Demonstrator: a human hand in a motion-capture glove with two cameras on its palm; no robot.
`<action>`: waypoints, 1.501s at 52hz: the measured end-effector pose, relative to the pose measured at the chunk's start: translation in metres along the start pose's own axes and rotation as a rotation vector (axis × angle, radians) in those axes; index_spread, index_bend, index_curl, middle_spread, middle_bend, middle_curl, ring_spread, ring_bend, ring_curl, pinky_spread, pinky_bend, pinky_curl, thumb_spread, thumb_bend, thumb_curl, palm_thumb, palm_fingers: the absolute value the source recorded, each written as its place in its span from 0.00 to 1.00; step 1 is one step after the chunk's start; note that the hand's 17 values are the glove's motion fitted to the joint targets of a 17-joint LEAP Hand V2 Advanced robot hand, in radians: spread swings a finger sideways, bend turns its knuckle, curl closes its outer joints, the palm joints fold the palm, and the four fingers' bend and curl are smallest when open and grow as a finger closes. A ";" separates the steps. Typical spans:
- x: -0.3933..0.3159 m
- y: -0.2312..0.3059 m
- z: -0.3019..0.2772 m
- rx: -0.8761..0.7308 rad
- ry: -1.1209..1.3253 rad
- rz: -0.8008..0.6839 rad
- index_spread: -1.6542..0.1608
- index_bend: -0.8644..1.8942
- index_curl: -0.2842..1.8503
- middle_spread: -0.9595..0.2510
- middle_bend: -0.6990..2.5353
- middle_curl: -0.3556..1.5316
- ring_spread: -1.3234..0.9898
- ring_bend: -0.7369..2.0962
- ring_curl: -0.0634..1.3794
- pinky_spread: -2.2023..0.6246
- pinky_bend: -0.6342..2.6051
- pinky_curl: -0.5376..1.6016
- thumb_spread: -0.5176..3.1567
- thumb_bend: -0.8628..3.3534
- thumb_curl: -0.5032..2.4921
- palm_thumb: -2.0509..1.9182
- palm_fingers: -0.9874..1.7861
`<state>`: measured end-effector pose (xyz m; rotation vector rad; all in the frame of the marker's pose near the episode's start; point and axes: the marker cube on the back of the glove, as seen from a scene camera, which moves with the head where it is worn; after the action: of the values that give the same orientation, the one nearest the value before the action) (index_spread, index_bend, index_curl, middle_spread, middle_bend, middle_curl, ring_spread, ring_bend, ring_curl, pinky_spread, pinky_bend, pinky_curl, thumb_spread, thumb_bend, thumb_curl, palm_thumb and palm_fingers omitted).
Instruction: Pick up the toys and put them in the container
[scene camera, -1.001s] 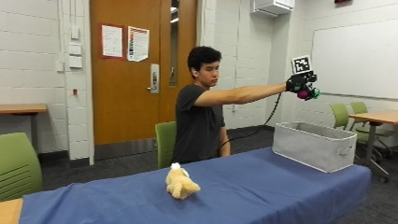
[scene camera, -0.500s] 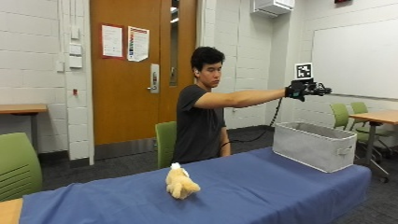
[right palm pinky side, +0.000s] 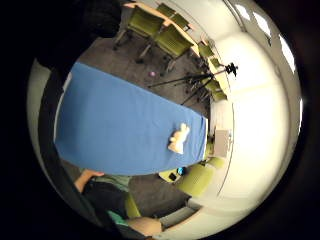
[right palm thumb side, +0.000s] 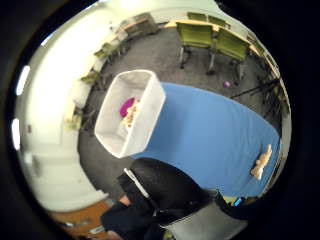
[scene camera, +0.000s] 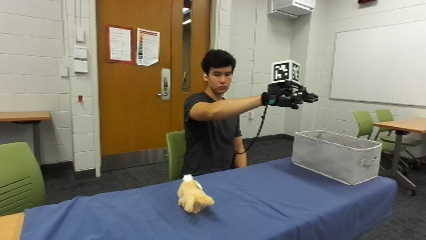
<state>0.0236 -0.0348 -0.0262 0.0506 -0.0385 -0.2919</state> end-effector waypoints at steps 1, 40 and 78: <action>0.029 0.005 0.005 -0.003 0.055 0.112 0.82 0.35 0.29 0.79 0.27 0.40 0.53 0.39 0.21 0.77 0.47 0.41 0.38 0.18 0.27 0.48 0.31; 0.376 0.171 0.181 -0.174 0.050 0.591 0.78 0.35 0.25 0.74 0.27 0.40 0.51 0.36 0.23 0.77 0.46 0.41 0.39 0.18 0.23 0.48 0.33; 0.365 0.222 0.291 -0.161 -0.196 0.754 0.74 0.56 0.31 0.74 0.24 0.31 0.49 0.36 0.26 0.72 0.49 0.42 0.46 0.24 0.26 0.60 0.43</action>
<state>0.4239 0.0594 0.2882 -0.1519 -0.2221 0.4556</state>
